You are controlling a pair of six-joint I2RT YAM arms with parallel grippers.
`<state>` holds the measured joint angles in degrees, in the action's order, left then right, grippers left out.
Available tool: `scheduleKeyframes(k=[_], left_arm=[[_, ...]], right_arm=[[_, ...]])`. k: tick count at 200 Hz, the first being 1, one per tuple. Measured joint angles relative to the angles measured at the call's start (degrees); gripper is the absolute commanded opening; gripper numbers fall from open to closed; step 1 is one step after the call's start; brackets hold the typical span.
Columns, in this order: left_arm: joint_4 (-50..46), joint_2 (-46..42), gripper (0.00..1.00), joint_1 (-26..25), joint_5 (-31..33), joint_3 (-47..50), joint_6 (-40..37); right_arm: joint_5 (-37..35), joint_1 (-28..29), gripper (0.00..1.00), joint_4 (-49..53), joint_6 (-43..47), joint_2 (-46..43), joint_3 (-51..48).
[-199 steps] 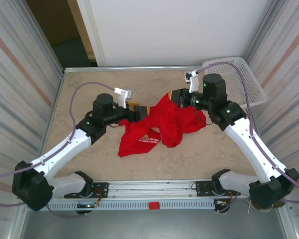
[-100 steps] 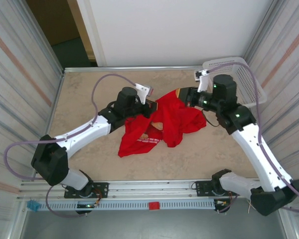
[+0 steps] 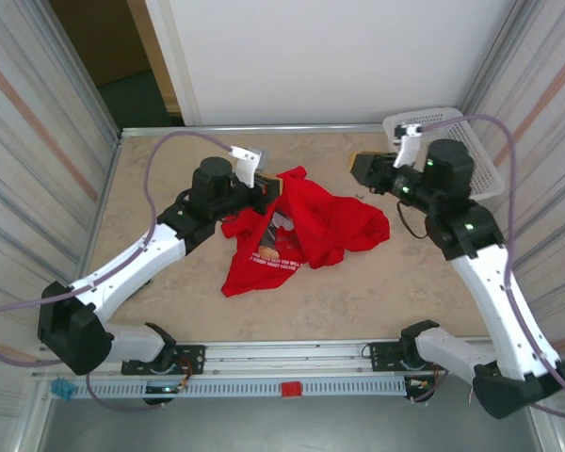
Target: Fold the inside-out t-shirt
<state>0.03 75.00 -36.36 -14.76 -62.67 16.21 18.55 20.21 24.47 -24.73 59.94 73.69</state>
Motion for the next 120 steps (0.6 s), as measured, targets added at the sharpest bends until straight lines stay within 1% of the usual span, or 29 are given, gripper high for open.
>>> scheduleKeyframes(k=[25,43,66,86,95,101,105,108,116,120], left_arm=[[-0.63,-0.02,0.0,0.02,-1.36,0.0,-0.22],[-0.9,-0.13,0.0,0.04,-2.19,0.04,-0.37],[-1.16,-0.59,0.0,0.04,-3.06,0.33,-0.37],[-1.53,-1.09,0.0,0.04,-3.48,0.61,-0.35],[-1.55,-1.2,0.0,0.04,-3.67,0.68,-0.35],[-1.53,-1.31,0.0,0.04,-3.72,0.7,-0.35],[-1.53,-1.31,0.0,0.04,-3.72,0.72,-0.35],[-1.53,-1.33,0.0,0.04,-3.78,0.72,-0.35],[-1.53,-1.36,0.0,0.04,-3.87,0.76,-0.35],[-1.55,-1.36,0.0,0.04,-3.89,0.76,-0.35]], right_arm=[[4.13,0.0,0.69,-3.87,-0.24,4.61,-11.82],[7.54,-0.24,0.72,-5.16,-0.24,8.17,-17.84],[12.22,-0.37,0.76,-8.79,-0.59,11.74,-20.76],[15.93,-0.37,0.77,-13.77,-1.55,13.75,-21.33],[17.2,-0.42,0.75,-15.87,-1.97,14.69,-21.35],[18.03,-0.44,0.7,-17.42,-2.27,15.5,-21.35],[18.47,-0.5,0.63,-18.23,-2.69,15.91,-21.33],[19.06,-0.61,0.54,-18.99,-2.95,16.41,-21.33],[20.06,-0.83,0.21,-20.41,-3.63,17.55,-21.18],[20.68,-1.05,0.06,-20.92,-3.8,18.23,-20.87]])
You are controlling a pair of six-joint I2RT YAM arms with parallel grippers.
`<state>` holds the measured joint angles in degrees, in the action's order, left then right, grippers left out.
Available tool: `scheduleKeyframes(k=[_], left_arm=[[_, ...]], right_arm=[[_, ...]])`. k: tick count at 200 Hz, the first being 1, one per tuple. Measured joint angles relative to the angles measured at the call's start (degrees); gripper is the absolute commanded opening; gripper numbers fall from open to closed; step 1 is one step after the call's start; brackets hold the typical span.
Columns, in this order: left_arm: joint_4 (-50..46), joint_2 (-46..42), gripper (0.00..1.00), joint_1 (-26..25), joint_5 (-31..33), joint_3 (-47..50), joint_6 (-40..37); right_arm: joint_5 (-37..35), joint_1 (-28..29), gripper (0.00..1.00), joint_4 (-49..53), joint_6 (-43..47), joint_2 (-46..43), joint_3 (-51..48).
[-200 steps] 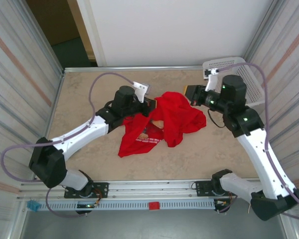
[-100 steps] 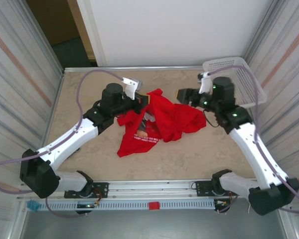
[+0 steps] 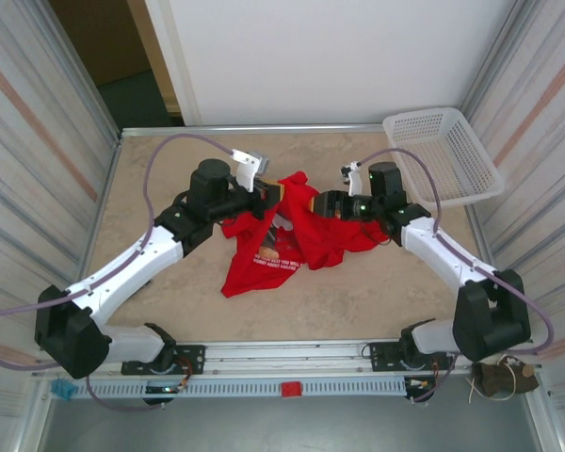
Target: Fold the inside-out t-shirt
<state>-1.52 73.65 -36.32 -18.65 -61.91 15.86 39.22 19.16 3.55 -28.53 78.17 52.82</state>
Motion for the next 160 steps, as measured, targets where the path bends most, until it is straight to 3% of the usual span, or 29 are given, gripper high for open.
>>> scheduleKeyframes(k=[2,38,78,84,87,91,96,100,134,160], left_arm=[[0.0,0.0,0.0,0.0,-0.02,0.0,0.02],[-0.22,0.0,0.0,0.0,-1.29,0.0,0.02],[1.36,0.35,0.0,-0.55,-5.16,0.74,1.4],[1.84,0.72,0.0,-1.09,-5.66,1.01,1.68],[2.05,0.98,0.0,-1.49,-5.99,1.14,1.9],[2.34,1.42,0.0,-2.21,-6.34,1.29,2.01],[2.71,2.1,0.0,-3.15,-6.93,1.42,2.21],[3.08,2.82,0.0,-4.09,-7.54,1.46,2.36],[4.52,9.81,0.52,-11.93,-13.53,1.53,3.32],[4.9,10.23,0.67,-13.9,-13.66,4.66,4.74]], right_arm=[[0.31,-0.11,0.0,-0.13,-0.2,0.37,0.2],[1.64,-2.84,0.0,-0.07,-1.25,1.36,5.62],[-3.65,-7.26,0.0,5.66,-0.96,-13.57,6.45],[-5.6,-7.41,0.18,6.84,-0.92,-16.68,5.79],[-6.51,-7.41,0.36,7.63,-1.03,-18.16,5.42],[-8.07,-7.41,0.53,8.76,-0.98,-20.15,4.72],[-10.25,-7.39,0.68,10.21,-0.96,-22.69,3.65],[-12.02,-7.34,0.73,11.56,-1.07,-24.35,2.75],[-29.53,-7.3,0.77,23.52,-4.7,-35.43,-8.09],[-36.68,-7.3,0.77,30.67,-7.19,-36.24,-12.35]])
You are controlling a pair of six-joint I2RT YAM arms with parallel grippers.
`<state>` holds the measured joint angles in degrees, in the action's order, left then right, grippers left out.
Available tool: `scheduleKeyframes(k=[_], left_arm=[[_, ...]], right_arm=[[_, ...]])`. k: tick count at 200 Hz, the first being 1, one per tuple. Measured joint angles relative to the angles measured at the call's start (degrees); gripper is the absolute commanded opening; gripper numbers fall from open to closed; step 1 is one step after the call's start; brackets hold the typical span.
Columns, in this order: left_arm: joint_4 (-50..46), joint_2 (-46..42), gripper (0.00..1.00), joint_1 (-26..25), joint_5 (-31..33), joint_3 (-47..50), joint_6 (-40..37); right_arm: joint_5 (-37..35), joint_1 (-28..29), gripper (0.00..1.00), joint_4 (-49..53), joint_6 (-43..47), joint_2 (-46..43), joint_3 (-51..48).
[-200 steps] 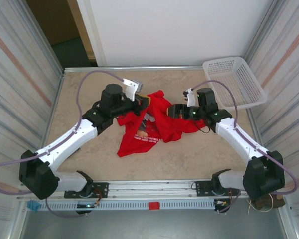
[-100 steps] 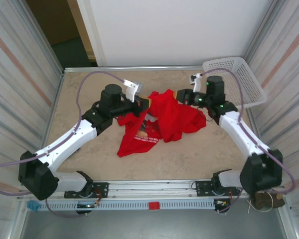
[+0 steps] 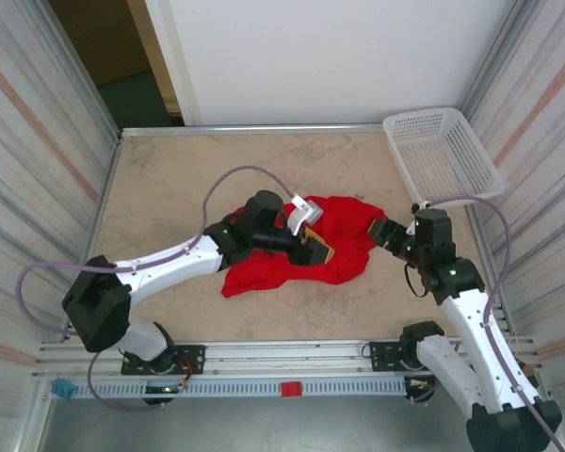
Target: Fold the inside-out t-shirt
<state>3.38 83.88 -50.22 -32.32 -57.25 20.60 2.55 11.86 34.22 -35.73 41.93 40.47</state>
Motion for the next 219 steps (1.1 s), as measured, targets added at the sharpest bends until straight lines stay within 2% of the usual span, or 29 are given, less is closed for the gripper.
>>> scheduleKeyframes(k=[13,33,58,81,101,125,158,201,219], left_arm=[[-0.39,-2.16,0.69,1.14,2.91,2.64,1.07],[-4.68,-6.91,0.7,4.42,11.26,4.72,2.97],[-12.92,-12.13,0.7,10.01,22.73,4.96,7.21],[-17.38,-14.56,0.71,15.8,28.22,9.01,11.06],[-19.74,-14.34,0.71,18.71,29.97,14.8,13.09],[-21.35,-12.46,0.72,18.99,30.01,19.37,14.25],[-19.56,-9.07,0.73,18.99,29.81,20.96,14.4],[-16.31,-8.74,0.73,18.99,29.09,22.03,14.38],[-15.28,-8.26,0.73,18.99,28.98,22.03,14.38]], right_arm=[[-1.01,0.0,0.77,0.98,-0.13,1.31,0.02],[-0.7,0.02,0.77,0.83,-0.11,5.09,0.04],[0.72,0.85,0.79,0.15,-0.26,11.28,-0.02],[1.31,3.52,0.81,-1.88,-1.31,14.03,-1.86],[1.57,6.64,0.82,-2.67,-2.29,14.47,-4.02],[1.51,10.99,0.82,-3.61,-2.91,14.51,-4.26],[0.55,15.54,0.8,-5.07,-2.86,18.67,-2.71],[-0.15,19.91,0.79,-7.69,-2.62,25.92,1.4],[-0.5,21.35,0.75,-9.01,-2.47,28.94,2.75]])
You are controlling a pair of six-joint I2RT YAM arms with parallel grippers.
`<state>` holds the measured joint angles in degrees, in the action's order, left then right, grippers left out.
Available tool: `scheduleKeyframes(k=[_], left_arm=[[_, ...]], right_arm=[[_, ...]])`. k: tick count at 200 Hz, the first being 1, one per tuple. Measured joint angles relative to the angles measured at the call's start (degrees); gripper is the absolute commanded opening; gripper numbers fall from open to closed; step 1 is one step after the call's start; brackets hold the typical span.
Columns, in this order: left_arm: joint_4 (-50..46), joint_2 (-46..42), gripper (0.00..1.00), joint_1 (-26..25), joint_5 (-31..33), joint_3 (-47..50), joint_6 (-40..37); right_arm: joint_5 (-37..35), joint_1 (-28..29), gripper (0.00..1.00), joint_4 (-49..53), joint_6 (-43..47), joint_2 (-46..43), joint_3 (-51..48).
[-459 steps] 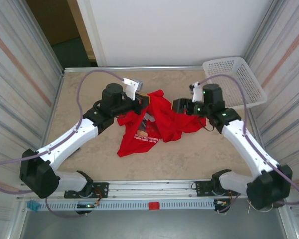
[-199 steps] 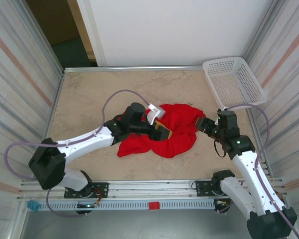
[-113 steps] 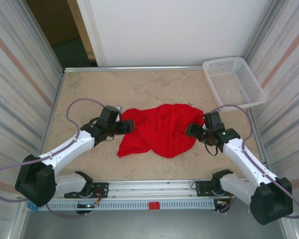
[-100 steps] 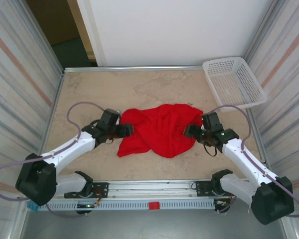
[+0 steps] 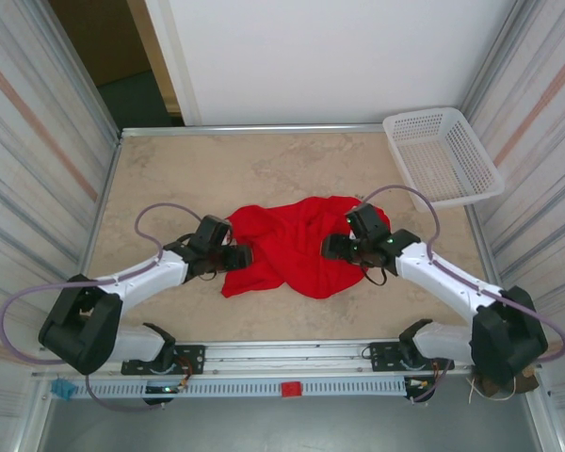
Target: Fold the inside-out t-shirt
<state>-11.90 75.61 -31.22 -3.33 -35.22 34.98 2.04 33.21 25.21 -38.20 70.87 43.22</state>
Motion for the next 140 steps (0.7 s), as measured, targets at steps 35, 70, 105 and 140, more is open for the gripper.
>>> scheduleKeyframes(k=[35,70,105,140], left_arm=[[2.58,3.74,0.71,0.0,-0.57,0.0,0.09],[4.55,5.97,0.0,0.37,-1.36,0.22,0.94],[0.57,2.99,0.0,1.49,-1.57,-2.73,-0.42],[-6.99,-1.86,0.0,9.03,-2.73,-22.08,-3.96]], right_arm=[[-0.76,0.9,0.27,-1.44,0.98,3.76,0.52],[-0.72,0.42,0.0,-0.13,2.25,3.45,1.77],[1.42,-6.14,0.0,4.94,4.79,-3.19,9.94],[7.19,-18.67,0.0,6.56,6.71,-4.22,30.88]])
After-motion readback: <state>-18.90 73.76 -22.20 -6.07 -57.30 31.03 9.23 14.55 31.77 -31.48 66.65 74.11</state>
